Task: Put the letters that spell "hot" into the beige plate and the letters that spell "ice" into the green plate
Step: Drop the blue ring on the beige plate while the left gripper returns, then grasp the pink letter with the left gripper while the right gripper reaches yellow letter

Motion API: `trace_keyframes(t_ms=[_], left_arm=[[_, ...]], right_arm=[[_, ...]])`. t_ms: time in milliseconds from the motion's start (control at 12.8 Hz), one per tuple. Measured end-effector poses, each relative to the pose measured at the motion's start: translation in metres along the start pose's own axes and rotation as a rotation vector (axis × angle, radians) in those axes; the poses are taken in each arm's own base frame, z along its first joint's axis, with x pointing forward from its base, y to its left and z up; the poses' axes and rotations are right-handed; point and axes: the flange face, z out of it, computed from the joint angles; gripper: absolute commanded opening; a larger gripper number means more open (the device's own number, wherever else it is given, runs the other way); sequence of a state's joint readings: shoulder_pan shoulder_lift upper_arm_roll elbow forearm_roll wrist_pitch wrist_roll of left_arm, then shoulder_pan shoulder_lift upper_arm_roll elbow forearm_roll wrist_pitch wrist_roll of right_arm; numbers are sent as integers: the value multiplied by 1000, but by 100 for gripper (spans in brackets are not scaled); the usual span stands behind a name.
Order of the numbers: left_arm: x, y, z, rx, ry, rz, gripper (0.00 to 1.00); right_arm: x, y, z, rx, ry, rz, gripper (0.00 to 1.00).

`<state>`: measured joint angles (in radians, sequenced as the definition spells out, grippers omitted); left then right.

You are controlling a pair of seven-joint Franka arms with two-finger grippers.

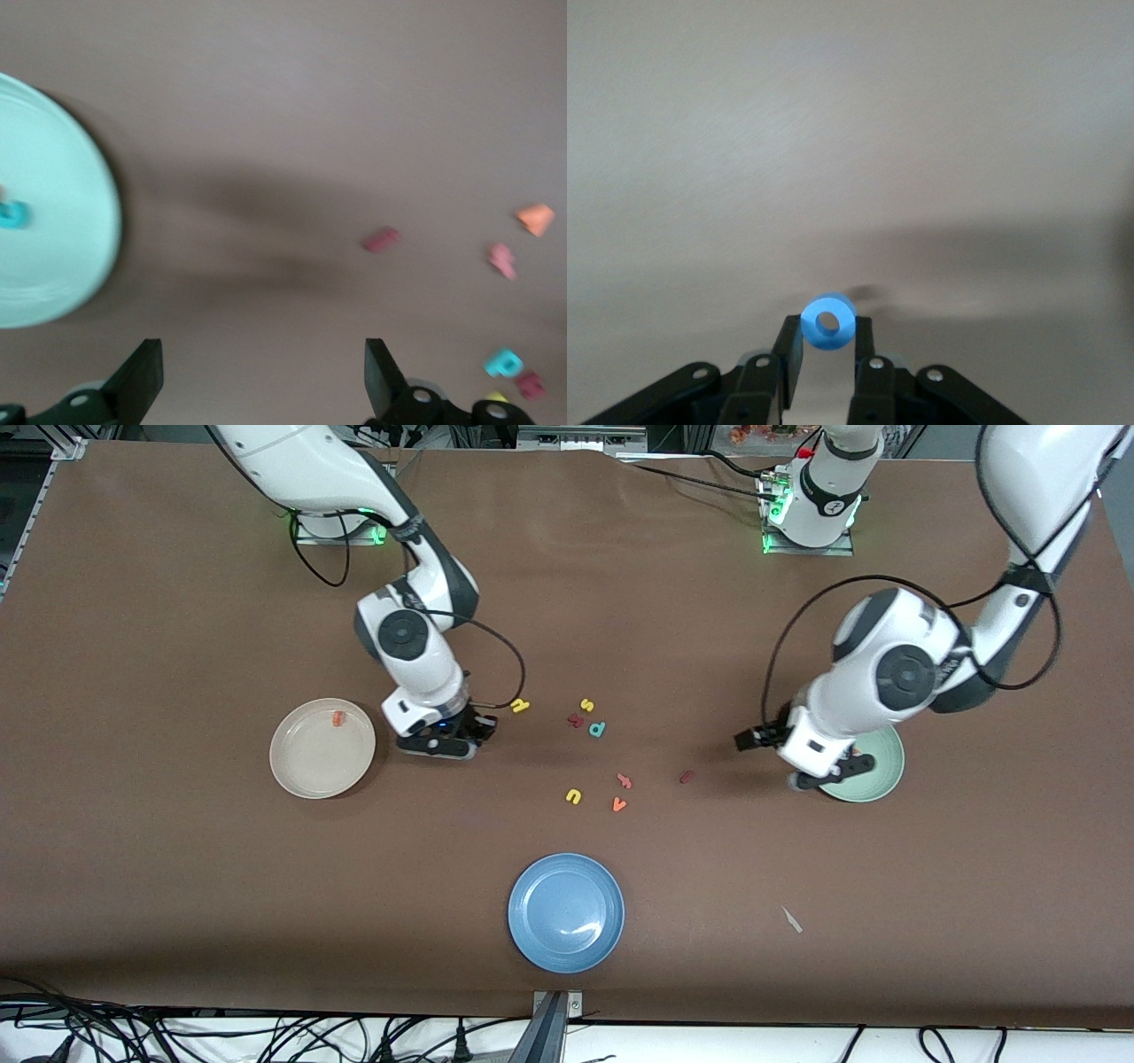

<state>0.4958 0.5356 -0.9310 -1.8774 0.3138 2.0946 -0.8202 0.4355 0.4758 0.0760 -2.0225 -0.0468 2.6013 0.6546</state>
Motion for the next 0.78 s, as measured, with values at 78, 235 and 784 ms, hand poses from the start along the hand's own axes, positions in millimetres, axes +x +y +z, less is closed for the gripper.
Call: trace_keyframes(t_ms=[78,235,784], left_arm=[[-8,20,0,-4,3,25,100],[-4,44,-1,-16,24,56,100],[11,78,66,94,40,191,98]], right_arm=[[10,26,-15,-18,-14,-26,14],[25,73,-41,-47,-41,-79,14],[33,173,-52,-78,-118,-209,61]])
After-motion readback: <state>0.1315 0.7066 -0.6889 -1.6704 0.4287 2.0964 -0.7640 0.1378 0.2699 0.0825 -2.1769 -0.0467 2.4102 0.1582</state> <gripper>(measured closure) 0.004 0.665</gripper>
